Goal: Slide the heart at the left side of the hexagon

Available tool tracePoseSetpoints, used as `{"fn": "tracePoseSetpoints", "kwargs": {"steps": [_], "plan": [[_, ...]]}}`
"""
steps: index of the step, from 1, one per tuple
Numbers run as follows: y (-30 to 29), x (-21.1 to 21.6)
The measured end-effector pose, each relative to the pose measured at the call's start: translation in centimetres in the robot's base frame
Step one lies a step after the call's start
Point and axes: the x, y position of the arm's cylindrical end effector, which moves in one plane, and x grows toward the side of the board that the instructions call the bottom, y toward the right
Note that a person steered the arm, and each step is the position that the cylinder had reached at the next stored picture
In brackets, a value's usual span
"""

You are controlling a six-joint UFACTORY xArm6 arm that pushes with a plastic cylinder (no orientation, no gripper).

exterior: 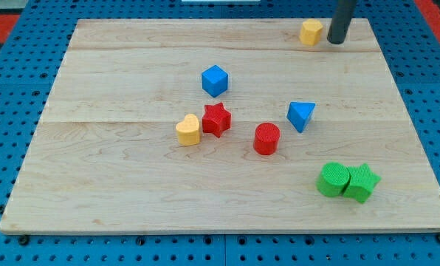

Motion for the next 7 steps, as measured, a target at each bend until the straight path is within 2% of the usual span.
{"fn": "tracePoseSetpoints", "kwargs": {"steps": [2, 3, 4, 5, 7], "plan": [[0.1, 13.8], [-2.7, 19.0], [-11.2, 22.6], [-21.0, 23.7], [-28.8, 24.2]]}}
